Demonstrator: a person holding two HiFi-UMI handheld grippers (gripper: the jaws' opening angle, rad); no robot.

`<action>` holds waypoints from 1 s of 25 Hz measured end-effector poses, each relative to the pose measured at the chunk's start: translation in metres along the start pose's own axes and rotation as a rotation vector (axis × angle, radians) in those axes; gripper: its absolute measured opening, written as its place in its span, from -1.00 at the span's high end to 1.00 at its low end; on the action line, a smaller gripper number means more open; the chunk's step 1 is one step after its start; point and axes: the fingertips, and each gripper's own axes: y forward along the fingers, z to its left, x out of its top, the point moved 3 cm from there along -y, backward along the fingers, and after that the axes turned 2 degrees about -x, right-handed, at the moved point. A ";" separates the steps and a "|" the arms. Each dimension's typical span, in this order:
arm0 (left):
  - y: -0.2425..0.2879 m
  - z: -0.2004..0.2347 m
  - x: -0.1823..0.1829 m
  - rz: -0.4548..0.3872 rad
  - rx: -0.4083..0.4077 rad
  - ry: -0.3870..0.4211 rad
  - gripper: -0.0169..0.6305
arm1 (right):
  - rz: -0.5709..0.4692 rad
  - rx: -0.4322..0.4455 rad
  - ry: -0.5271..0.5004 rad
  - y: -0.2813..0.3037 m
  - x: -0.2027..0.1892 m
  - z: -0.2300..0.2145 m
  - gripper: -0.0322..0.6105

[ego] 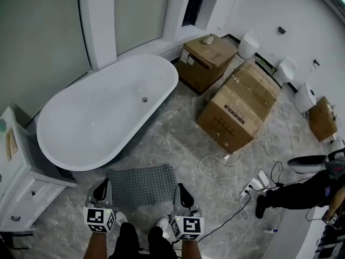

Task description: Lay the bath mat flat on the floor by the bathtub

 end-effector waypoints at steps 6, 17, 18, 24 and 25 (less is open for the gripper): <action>-0.013 -0.004 0.033 -0.047 0.013 0.049 0.95 | -0.049 0.020 -0.008 -0.007 0.029 0.000 0.82; -0.039 -0.024 0.084 -0.166 0.055 0.068 0.95 | -0.154 0.060 -0.011 -0.030 0.079 -0.024 0.82; -0.040 -0.027 0.088 -0.176 0.052 0.068 0.95 | -0.162 0.063 -0.019 -0.031 0.083 -0.026 0.82; -0.040 -0.050 0.108 -0.212 0.045 0.101 0.95 | -0.204 0.096 -0.065 -0.035 0.102 -0.039 0.82; -0.041 -0.054 0.109 -0.217 0.049 0.108 0.95 | -0.208 0.101 -0.072 -0.036 0.104 -0.042 0.82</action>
